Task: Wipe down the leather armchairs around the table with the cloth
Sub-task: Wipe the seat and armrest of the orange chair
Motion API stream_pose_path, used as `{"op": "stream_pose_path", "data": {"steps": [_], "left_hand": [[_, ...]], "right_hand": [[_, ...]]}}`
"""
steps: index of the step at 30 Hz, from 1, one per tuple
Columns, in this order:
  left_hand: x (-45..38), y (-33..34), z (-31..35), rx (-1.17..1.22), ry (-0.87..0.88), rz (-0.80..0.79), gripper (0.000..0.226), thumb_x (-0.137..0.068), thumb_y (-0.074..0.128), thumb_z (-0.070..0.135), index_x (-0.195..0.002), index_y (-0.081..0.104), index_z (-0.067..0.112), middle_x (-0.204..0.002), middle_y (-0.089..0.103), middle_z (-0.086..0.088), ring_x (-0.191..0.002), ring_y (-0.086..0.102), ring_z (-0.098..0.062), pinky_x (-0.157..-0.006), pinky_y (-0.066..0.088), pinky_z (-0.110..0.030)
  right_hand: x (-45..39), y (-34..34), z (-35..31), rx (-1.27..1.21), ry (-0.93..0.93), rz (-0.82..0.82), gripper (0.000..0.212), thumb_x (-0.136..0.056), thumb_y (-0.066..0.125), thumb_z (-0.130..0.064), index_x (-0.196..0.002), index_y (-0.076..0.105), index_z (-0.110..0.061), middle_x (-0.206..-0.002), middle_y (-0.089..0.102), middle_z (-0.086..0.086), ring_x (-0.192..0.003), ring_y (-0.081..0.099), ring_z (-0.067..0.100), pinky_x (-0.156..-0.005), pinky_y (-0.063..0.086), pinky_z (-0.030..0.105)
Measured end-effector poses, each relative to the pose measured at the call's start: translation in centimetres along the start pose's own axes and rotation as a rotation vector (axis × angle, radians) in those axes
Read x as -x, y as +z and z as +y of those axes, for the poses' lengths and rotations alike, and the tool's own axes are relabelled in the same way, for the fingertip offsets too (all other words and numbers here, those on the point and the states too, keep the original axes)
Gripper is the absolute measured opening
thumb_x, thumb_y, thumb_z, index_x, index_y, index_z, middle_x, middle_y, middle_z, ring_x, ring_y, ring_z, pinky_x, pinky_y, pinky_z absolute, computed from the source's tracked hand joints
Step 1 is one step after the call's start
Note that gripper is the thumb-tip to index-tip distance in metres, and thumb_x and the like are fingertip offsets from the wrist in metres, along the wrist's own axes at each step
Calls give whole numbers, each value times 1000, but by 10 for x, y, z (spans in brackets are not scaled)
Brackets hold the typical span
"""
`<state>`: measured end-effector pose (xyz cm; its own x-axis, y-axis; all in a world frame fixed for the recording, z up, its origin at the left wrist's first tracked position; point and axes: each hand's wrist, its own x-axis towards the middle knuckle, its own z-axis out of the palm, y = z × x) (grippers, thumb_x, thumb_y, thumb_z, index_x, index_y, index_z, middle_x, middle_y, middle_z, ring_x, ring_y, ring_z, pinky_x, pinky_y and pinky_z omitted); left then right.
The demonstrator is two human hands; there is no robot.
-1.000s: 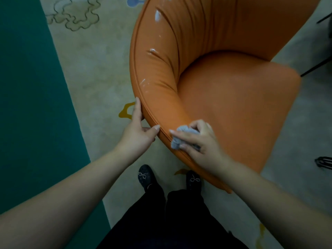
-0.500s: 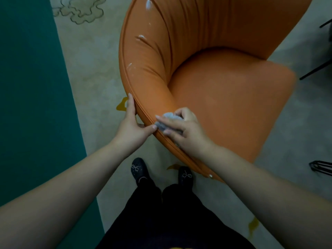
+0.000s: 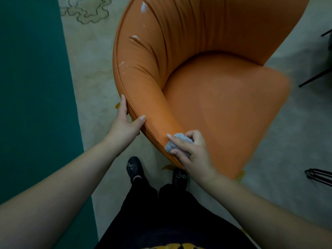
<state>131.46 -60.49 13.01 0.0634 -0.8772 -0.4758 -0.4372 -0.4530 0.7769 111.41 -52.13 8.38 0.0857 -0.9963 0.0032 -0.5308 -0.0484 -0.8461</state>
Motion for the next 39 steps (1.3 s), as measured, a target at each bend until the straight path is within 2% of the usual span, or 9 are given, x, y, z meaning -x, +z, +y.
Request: {"op": "stream_pose_path", "data": {"steps": [5,9,13,17,21,24,30,34,39], "left_hand": [[-11,-4,-3,-21,20,27,92,-91,62,28,-151,-6,37,-160,14,4,-140,31,-15,-107,39,-48],[-28,-13,-1,63,12,18,90,-91,62,26,-150,-3,41,-159,16,5,-139,32,-17,-106,40,-49],[-47,-27,2,111,12,10,82,-92,58,24,-151,4,42,-158,20,4,-137,37,-18,-104,42,-49],[-64,-45,8,147,17,-4,83,-93,58,16,-152,3,35,-155,26,8,-112,60,-16,-95,51,-44],[-78,-59,10,217,2,-95,87,-90,58,2,-153,2,23,-147,34,12,-91,66,-3,-78,56,-27],[-85,-67,12,192,55,-206,80,-88,57,-3,-151,20,29,-134,49,13,-80,66,0,-69,54,-22],[-105,-82,15,203,72,-319,82,-84,65,-2,-149,22,26,-131,55,-1,-98,67,-16,-86,56,-36],[-122,-90,18,169,116,-331,96,-81,73,10,-152,12,33,-144,41,2,-95,67,-11,-82,56,-28],[-144,-95,25,137,149,-335,100,-80,75,18,-153,8,32,-146,38,4,-97,67,-11,-79,58,-29]], "right_hand": [[-52,20,-18,13,-27,-13,44,-81,70,-23,-123,60,-29,-104,37,3,-101,38,19,-91,28,22],[-79,29,-24,40,-12,-7,43,-81,71,-21,-123,62,-29,-105,37,3,-103,41,24,-95,31,27],[-102,38,-30,68,9,35,41,-82,70,-23,-122,62,-29,-106,42,7,-103,41,24,-94,28,22],[-129,48,-41,88,-2,63,41,-82,70,-23,-122,63,-27,-106,44,12,-102,43,27,-95,31,25],[-160,61,-56,123,-29,89,41,-82,70,-25,-122,63,-26,-106,46,15,-102,44,31,-95,38,35],[-188,70,-70,195,-77,83,40,-81,69,-29,-121,64,-27,-106,49,18,-100,46,35,-91,41,46],[-241,81,-88,398,-134,81,38,-83,65,-42,-121,63,-36,-106,52,16,-98,47,34,-82,38,39],[-292,78,-92,479,-72,130,39,-83,61,-47,-121,61,-41,-112,50,11,-105,44,31,-85,37,37],[-292,78,-85,291,-76,204,45,-81,69,-36,-124,61,-28,-101,46,13,-98,50,32,-88,43,46]]}}
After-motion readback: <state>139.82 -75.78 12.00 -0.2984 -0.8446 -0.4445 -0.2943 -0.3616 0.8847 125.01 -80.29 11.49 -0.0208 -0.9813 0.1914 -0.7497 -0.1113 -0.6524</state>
